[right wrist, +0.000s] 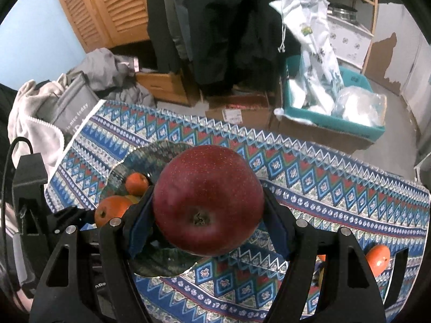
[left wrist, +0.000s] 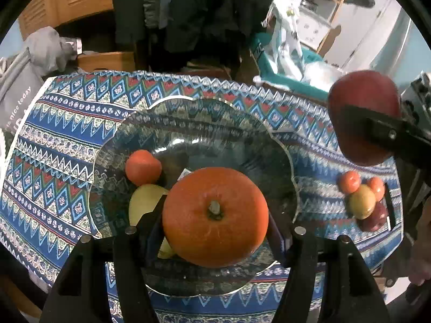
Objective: Organize fruits
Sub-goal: 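Lower the orange into the glass bowl with the left tool while the right tool lowers the apple there, then open both tools and withdraw them from the fruit in the bowl, then move both open tools back toward the remaining fruit on the cloth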
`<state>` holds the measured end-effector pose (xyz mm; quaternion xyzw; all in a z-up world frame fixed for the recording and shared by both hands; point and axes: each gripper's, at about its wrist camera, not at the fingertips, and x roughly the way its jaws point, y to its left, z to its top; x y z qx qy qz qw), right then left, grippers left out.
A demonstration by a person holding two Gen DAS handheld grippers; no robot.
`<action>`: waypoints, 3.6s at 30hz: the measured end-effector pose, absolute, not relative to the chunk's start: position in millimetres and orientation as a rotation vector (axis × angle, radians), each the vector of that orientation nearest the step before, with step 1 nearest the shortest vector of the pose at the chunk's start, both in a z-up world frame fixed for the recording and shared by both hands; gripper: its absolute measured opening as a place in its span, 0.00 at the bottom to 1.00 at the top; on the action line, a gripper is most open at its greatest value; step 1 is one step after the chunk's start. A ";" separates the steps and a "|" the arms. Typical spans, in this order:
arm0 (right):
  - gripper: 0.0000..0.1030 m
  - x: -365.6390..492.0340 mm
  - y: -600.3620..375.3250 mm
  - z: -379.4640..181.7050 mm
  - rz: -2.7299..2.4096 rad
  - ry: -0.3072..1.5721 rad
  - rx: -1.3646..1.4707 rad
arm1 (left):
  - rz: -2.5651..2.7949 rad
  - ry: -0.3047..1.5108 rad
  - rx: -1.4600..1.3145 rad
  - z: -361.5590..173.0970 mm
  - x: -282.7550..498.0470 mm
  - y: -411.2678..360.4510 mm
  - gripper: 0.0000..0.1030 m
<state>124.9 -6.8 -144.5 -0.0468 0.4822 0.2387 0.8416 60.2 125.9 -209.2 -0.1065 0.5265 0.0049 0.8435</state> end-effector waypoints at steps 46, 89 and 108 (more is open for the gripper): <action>0.74 134.1 38.7 -237.2 0.555 1.247 -0.182 | 0.145 1.085 -0.316 -207.1 40.8 184.2 0.65; 0.73 67.8 -64.4 -36.5 0.421 0.800 -0.103 | -0.040 0.872 -0.183 -79.1 24.0 95.1 0.67; 0.73 46.4 -162.9 -18.4 0.296 0.757 -0.011 | -0.161 0.864 -0.099 -60.5 35.5 5.3 0.70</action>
